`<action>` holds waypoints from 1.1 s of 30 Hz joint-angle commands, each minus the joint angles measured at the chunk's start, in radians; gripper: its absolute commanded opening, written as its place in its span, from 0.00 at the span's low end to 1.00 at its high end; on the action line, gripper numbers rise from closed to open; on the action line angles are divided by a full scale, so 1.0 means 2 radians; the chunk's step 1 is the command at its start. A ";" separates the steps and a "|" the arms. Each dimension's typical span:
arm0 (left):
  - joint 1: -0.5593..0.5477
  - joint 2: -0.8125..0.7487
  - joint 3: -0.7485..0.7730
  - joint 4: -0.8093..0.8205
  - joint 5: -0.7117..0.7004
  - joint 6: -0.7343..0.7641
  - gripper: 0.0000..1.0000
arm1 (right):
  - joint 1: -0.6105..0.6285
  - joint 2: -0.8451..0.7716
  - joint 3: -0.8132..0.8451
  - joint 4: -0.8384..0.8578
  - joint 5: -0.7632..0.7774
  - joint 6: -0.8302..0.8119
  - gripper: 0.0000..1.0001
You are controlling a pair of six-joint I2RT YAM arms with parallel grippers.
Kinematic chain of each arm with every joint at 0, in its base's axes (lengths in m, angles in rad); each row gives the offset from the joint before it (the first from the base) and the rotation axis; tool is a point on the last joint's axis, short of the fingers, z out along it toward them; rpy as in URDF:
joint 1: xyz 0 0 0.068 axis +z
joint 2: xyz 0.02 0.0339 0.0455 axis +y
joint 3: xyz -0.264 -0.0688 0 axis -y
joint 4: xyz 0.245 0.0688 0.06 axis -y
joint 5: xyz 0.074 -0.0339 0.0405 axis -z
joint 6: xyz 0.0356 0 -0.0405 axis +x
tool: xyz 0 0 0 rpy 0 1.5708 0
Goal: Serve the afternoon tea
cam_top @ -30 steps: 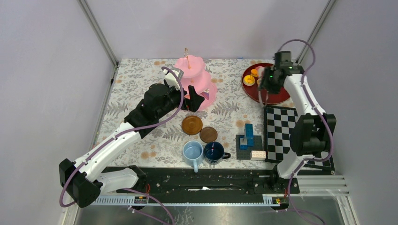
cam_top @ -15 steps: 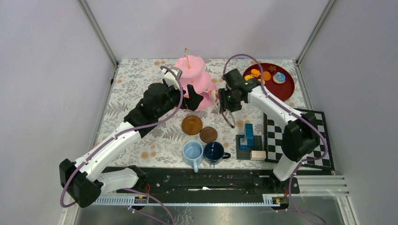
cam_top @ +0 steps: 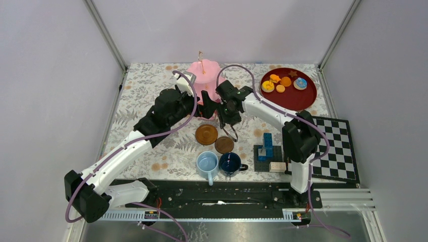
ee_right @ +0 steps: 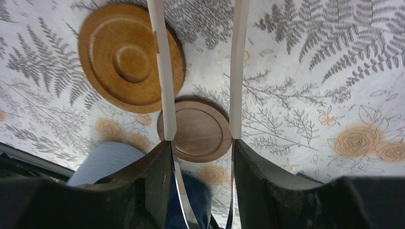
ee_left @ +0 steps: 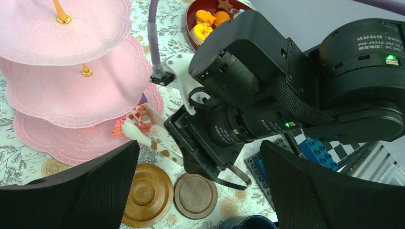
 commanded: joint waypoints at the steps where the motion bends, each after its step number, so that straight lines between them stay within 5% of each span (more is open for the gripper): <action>1: 0.003 0.002 0.011 0.025 0.006 -0.003 0.99 | 0.008 0.012 0.043 -0.002 0.010 -0.005 0.27; 9: 0.005 0.004 0.011 0.024 0.005 -0.003 0.99 | 0.008 0.044 0.073 0.002 0.016 -0.009 0.29; 33: 0.006 0.000 0.011 0.025 0.007 -0.004 0.99 | 0.009 0.048 0.064 0.024 0.036 -0.012 0.61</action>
